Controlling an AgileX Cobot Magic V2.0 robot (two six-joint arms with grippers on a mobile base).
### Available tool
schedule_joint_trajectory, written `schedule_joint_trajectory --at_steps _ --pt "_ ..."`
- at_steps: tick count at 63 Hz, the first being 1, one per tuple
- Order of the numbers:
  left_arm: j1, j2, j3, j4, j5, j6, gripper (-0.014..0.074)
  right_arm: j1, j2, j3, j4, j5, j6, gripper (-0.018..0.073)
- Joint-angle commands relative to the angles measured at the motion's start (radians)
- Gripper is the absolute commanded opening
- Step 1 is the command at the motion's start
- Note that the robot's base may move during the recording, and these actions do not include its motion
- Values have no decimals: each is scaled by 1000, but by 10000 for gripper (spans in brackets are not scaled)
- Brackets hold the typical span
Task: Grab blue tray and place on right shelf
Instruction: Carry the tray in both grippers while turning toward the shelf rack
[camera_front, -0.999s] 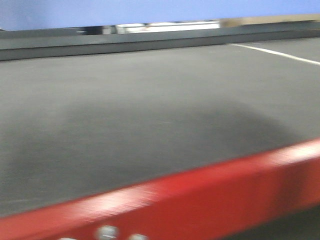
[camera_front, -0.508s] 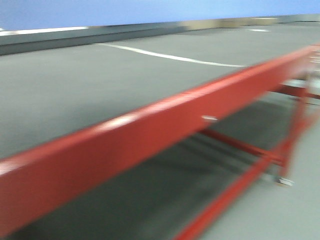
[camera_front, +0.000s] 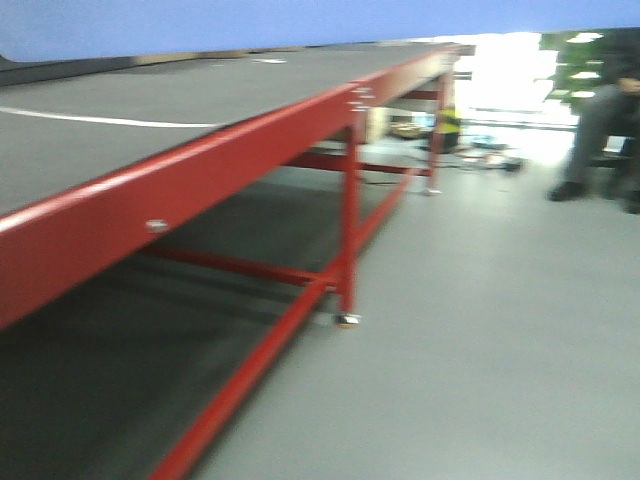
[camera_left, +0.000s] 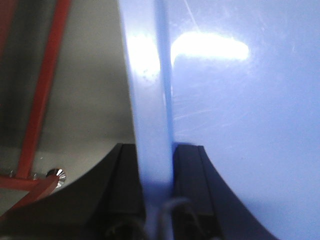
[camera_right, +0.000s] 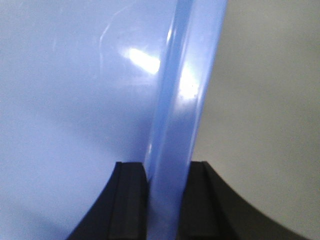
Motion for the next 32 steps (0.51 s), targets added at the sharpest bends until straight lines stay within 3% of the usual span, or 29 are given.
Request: schedule_joint_trajectory --at_steps 1,32 --pt "-1 -31 -18 86 91 33 -48 -2 -28 -26 -69 -38 -30 56" --pt "-1 -31 -18 86 91 33 -48 -2 -28 -26 -69 -38 -30 56"
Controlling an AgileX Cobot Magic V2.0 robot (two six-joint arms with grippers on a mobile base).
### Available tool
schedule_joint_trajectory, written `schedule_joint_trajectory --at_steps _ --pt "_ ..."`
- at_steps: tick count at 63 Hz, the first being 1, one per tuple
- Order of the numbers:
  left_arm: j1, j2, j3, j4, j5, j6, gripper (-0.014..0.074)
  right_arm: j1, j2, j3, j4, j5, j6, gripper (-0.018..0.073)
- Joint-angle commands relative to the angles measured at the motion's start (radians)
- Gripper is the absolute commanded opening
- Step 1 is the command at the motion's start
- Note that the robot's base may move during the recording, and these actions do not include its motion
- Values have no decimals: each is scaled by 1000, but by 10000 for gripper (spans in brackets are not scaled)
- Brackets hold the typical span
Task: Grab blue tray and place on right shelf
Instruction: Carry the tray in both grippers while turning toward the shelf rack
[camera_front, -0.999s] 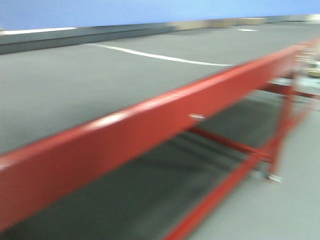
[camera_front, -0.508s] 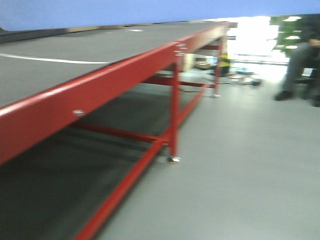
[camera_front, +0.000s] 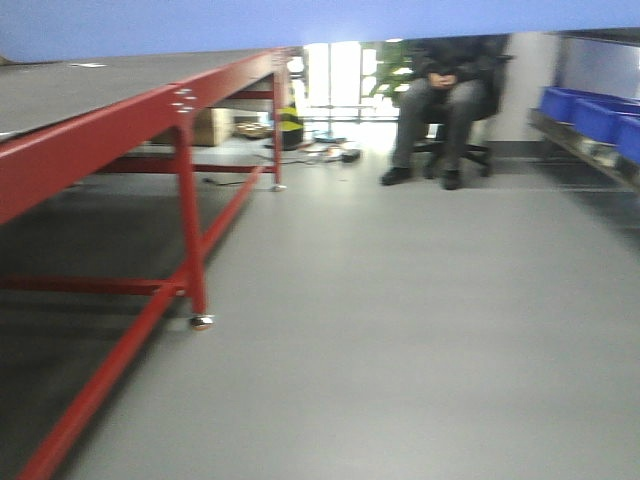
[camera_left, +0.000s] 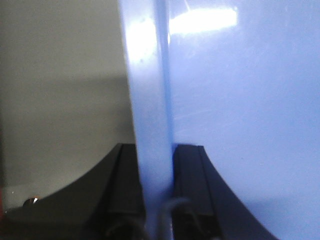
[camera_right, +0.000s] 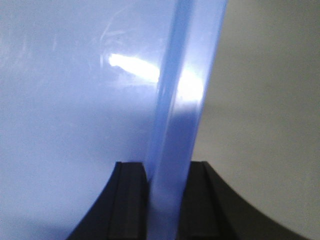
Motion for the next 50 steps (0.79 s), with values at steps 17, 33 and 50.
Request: schedule_joint_trajectory --at_steps 17,33,50 --pt "-1 -31 -18 86 91 33 -48 -2 -28 -26 -69 -38 -28 56" --pt "-1 -31 -18 86 91 33 -48 -2 -28 -26 -69 -38 -28 56" --pt "-1 -31 -18 86 91 33 -48 -2 -28 -26 -69 -38 -28 56"
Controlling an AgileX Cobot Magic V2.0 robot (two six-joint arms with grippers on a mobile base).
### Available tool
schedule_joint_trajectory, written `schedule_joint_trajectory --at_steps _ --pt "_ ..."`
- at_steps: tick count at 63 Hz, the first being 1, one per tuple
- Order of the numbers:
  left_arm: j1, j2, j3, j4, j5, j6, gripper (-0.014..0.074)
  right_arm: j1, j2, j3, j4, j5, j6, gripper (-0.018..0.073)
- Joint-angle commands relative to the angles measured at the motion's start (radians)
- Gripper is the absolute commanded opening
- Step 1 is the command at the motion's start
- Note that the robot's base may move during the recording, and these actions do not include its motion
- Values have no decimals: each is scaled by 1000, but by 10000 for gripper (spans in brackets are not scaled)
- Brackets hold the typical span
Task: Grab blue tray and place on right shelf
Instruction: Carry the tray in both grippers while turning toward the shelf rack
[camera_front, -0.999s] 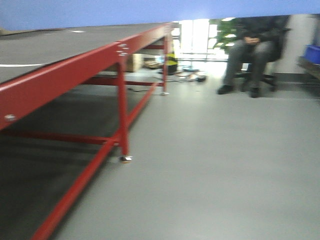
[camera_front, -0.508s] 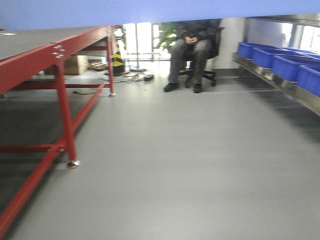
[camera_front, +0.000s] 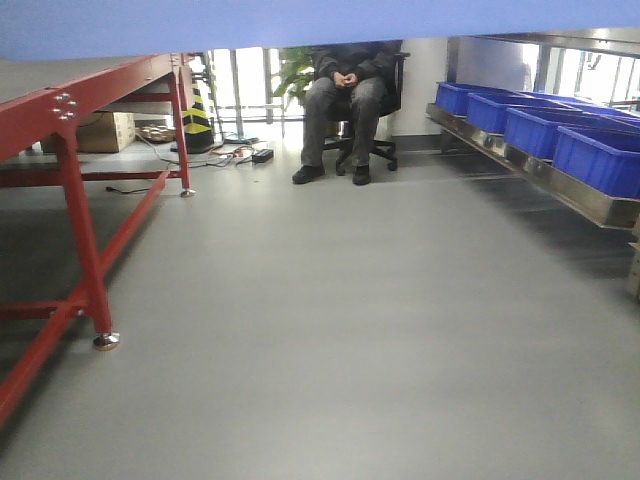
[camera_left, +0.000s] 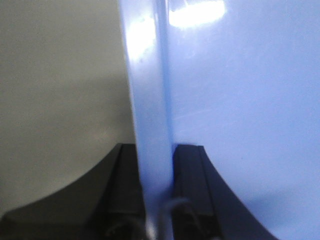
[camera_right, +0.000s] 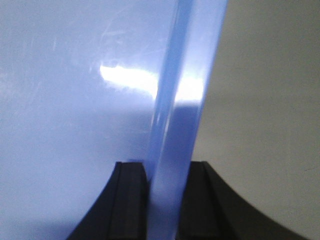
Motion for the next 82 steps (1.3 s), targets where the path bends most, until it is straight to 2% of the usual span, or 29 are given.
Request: schedule_joint_trajectory --at_steps 1,26,50,82 --pt "-1 -31 -18 86 84 33 -48 -2 -26 -26 -69 -41 -28 56" --pt "-1 -31 -18 86 86 33 -48 -2 -26 -26 -69 -41 -28 56" --pt "-1 -31 -18 45 86 33 -48 -2 -26 -26 -69 -41 -28 56" --pt "-1 -31 -18 45 86 33 -48 -2 -26 -26 -69 -41 -28 56"
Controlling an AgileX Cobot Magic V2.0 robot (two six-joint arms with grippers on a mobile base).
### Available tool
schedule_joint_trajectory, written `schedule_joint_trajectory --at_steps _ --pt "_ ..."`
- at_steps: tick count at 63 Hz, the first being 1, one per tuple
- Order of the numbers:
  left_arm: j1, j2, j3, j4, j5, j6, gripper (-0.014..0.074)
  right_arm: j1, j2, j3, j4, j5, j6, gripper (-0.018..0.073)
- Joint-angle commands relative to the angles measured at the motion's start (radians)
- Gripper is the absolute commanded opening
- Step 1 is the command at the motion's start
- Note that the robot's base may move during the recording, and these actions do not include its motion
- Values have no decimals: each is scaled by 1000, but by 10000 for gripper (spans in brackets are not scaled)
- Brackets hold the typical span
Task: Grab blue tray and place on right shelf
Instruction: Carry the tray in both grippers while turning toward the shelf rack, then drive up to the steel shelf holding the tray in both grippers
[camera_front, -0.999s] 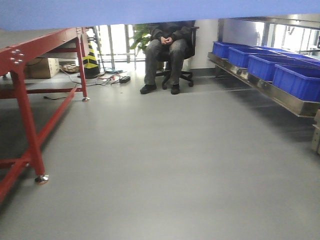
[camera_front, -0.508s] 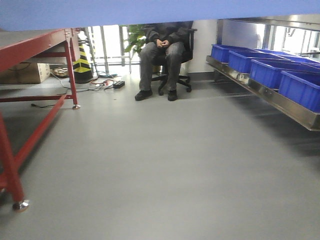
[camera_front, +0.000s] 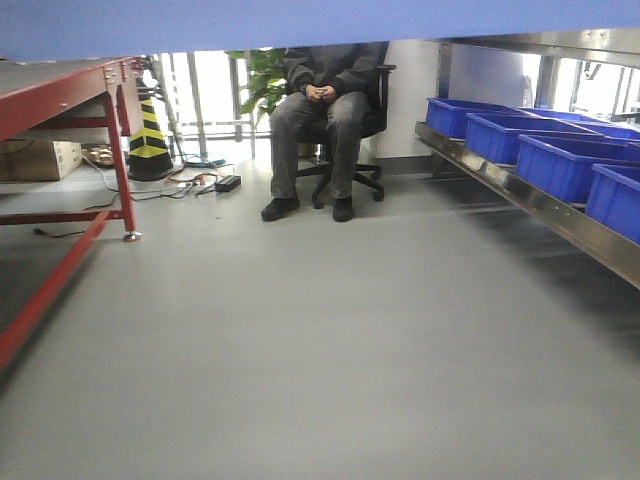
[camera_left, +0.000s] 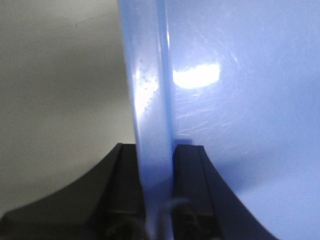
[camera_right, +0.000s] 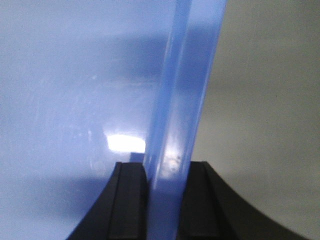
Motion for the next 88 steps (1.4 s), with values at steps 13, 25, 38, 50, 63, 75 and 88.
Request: schedule_joint_trajectory --at_steps 13,25,38,50,63,75,88 --pt "-1 -29 -18 58 85 33 -48 -2 -25 -26 -64 -46 -28 56" --pt "-1 -29 -18 58 85 33 -48 -2 -24 -26 -64 -46 -28 56" --pt "-1 -29 -18 58 85 33 -48 -2 -24 -26 -64 -45 -28 56" --pt "-1 -29 -18 58 85 33 -48 -2 -24 -26 -64 -47 -28 56" --pt "-1 -29 -18 56 85 33 -48 -2 -24 -26 -64 -47 -28 56" --pt "-1 -29 -18 59 85 33 -48 -2 -24 -26 -64 -47 -28 56" --pt "-1 -29 -18 57 85 33 -48 -2 -24 -26 -64 -47 -28 56"
